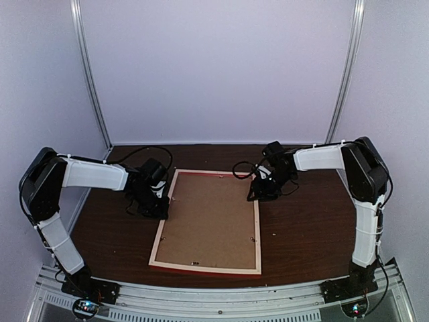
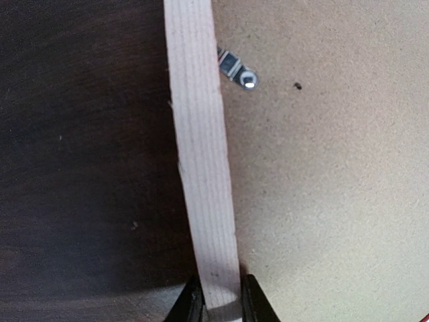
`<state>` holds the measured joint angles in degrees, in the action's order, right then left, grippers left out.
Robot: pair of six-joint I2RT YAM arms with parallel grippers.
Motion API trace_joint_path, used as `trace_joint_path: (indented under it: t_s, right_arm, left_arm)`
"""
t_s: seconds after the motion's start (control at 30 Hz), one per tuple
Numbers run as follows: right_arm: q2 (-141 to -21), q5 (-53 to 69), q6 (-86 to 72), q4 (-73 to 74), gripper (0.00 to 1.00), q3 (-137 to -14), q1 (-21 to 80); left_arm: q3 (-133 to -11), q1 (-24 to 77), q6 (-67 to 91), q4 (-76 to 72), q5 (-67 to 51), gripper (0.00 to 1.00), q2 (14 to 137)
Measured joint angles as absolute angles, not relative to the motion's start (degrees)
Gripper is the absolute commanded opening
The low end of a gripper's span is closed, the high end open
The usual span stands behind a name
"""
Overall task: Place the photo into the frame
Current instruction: Press the fastener onto the backboard.
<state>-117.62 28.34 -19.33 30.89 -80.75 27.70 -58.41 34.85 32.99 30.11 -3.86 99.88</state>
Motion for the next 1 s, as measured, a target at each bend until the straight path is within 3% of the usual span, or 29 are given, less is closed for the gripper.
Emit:
trace_joint_path:
  t_s: [0.2,0.4,0.57,0.7,1.0]
  right_arm:
    - [-117.6,28.4,-18.9,31.0,0.49,-80.8,27.7]
    - [-116.4,28.2,-18.2,30.0,0.63,-78.9,27.8]
    - [-112.1,27.2,-18.8,29.9,0.63,-73.5,28.7]
    - [-110.0,26.7,-20.0,29.6,0.57,-70.5,29.7]
    - [-108.2,26.3,-24.3,27.2,0.31,-67.0,32.8]
  left_arm:
    - [-58.7,34.9,33.0,30.4,-3.9,0.21,100.1]
    - [-59.3,34.9,33.1,31.1,-3.9,0.21,100.4]
    - [-59.5,34.9,33.8,31.3,-3.9,0.21,100.6]
    - [-59.6,34.9,34.2,31.4,-3.9,0.21,100.6]
    - [-59.7,35.0,34.7,31.3,-3.9,0.23,100.7]
